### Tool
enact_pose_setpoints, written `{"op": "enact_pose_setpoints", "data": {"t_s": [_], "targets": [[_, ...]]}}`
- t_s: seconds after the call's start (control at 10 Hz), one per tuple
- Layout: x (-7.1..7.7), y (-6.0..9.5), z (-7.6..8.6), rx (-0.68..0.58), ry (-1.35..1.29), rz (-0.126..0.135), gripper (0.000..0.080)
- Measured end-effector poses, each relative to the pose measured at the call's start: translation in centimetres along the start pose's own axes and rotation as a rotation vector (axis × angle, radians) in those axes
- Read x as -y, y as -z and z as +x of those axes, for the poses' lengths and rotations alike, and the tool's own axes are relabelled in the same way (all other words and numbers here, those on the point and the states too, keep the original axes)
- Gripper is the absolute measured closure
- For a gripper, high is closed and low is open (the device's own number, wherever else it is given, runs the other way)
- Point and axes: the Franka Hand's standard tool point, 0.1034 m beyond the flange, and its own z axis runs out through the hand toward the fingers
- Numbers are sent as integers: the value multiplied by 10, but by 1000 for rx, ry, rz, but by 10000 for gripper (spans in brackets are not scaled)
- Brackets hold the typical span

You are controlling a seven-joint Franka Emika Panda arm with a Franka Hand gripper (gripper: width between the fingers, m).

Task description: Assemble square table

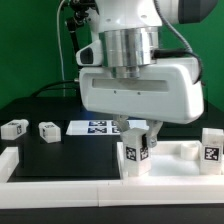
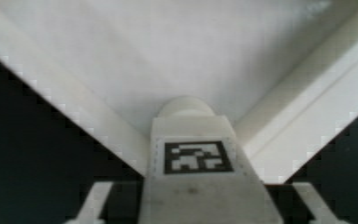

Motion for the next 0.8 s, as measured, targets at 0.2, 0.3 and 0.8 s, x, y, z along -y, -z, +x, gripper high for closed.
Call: {"op": "enact_pose_setpoints", "data": {"t_s": [0.2,0.3,0.8], "targets": [[3,-2,-6,74,-358,4,506],[8,1,-3,105,-457,-6,506],[8,-1,0,76,-276,16,289]]}}
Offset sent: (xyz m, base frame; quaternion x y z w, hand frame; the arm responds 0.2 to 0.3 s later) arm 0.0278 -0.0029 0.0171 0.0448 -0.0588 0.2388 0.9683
